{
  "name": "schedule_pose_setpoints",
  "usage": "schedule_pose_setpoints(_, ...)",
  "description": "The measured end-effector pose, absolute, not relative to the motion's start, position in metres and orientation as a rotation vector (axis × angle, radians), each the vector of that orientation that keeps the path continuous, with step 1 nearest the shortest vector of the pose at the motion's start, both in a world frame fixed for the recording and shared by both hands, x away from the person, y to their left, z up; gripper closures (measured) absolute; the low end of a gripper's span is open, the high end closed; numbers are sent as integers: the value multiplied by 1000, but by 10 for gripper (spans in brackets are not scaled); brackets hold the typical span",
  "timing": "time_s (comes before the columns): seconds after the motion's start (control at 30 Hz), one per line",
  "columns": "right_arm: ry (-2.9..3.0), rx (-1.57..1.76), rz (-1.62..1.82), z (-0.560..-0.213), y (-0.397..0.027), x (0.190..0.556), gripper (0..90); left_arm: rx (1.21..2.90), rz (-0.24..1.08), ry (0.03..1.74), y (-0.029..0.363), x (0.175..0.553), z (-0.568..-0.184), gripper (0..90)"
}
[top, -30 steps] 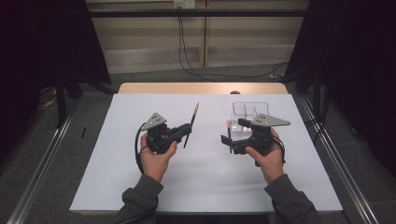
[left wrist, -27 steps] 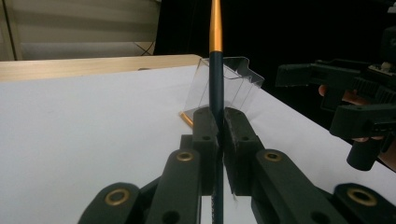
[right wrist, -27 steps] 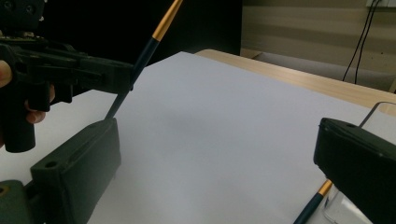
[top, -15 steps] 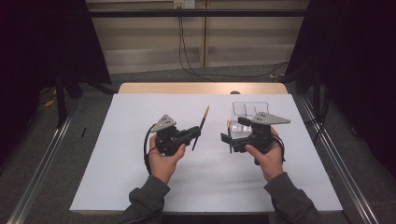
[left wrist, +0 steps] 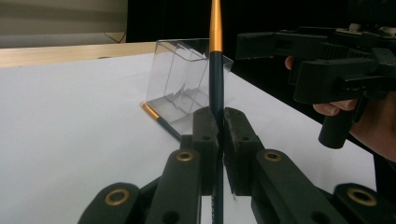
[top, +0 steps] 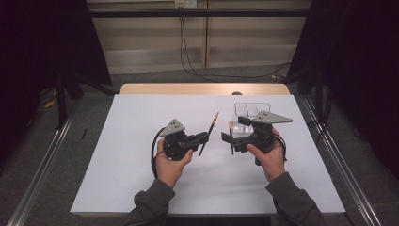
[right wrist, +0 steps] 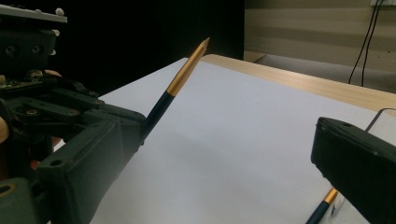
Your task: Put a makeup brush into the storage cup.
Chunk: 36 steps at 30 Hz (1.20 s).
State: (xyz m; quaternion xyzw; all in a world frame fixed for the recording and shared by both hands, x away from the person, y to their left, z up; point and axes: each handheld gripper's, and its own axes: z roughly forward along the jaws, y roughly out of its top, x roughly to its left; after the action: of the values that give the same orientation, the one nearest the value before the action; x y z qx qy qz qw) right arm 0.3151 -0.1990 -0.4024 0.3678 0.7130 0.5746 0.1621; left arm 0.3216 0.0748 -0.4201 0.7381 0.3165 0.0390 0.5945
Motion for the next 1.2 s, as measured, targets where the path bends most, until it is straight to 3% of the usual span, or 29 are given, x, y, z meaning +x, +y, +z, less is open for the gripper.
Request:
schedule_pose_setpoints(0.4, 2061, 1061, 1675, -401, -190, 318, 193, 1720, 79, 702, 70, 319, -422, 841)
schedule_pose_setpoints(0.7, 2069, 1123, 1744, -403, -185, 320, 465, 1730, 80, 689, 67, 318, -422, 841)
schedule_pose_setpoints(1.07, 2078, 1162, 1831, -406, -179, 323, 678, 1725, 84, 684, 63, 315, -423, 841)
schedule_pose_setpoints(1.2, 2073, 1180, 1860, -405, -179, 324, 713, 1728, 86, 671, 63, 315, -423, 841)
